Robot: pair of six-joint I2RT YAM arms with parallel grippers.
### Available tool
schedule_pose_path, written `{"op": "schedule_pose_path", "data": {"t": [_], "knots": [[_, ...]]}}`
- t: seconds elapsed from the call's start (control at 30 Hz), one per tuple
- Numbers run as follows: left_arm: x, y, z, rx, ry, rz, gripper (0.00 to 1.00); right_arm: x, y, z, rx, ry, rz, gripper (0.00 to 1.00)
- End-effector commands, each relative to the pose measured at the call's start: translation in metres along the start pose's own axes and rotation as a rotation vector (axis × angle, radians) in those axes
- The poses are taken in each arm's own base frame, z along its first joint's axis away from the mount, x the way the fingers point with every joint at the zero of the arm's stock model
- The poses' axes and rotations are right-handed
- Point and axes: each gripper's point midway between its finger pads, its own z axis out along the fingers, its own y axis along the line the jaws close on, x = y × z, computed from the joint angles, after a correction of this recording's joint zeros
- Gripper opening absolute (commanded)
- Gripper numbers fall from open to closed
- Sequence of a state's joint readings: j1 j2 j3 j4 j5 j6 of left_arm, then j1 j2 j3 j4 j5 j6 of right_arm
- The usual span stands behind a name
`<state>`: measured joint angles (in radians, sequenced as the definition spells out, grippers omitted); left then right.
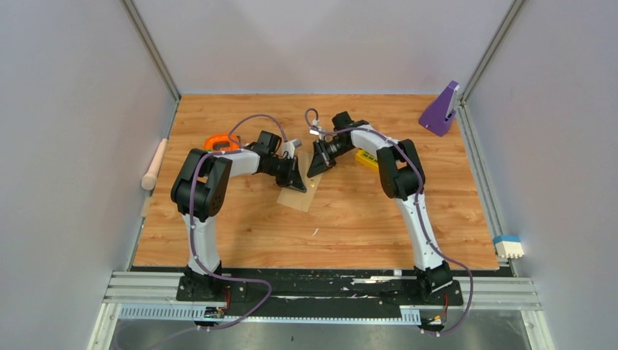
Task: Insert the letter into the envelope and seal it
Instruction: Seal the envelope flap on the envelope.
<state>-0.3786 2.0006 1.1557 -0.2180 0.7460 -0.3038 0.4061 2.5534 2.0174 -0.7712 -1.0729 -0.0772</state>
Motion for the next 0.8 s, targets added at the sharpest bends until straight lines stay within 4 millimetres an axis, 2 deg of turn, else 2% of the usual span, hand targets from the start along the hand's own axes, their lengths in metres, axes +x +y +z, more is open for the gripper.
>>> {"op": "schedule_pose_path", "data": {"t": [0.0, 0.33, 0.47, 0.53, 0.6, 0.7, 0.77], "knots": [[0.016, 0.036, 0.008, -0.141, 0.042, 0.009, 0.0, 0.015, 0.001, 0.008, -0.017, 0.035, -0.036, 0.0], [0.013, 0.03, 0.006, -0.124, 0.033, 0.016, 0.0, 0.027, 0.011, 0.028, -0.023, 0.095, -0.059, 0.0], [0.007, 0.024, 0.005, -0.101, 0.019, 0.023, 0.0, 0.017, 0.012, 0.02, 0.009, 0.08, -0.085, 0.0], [0.004, 0.021, 0.005, -0.091, 0.011, 0.015, 0.0, 0.002, 0.014, 0.006, 0.035, 0.05, -0.109, 0.0], [0.002, 0.02, 0.006, -0.088, 0.011, 0.006, 0.0, -0.021, 0.018, -0.017, 0.071, -0.005, -0.143, 0.0], [0.003, 0.021, 0.007, -0.091, 0.023, -0.011, 0.0, -0.054, 0.028, -0.06, 0.134, -0.099, -0.211, 0.0], [0.003, 0.022, 0.008, -0.095, 0.026, -0.02, 0.0, -0.068, 0.041, -0.089, 0.143, -0.158, -0.238, 0.0]]}}
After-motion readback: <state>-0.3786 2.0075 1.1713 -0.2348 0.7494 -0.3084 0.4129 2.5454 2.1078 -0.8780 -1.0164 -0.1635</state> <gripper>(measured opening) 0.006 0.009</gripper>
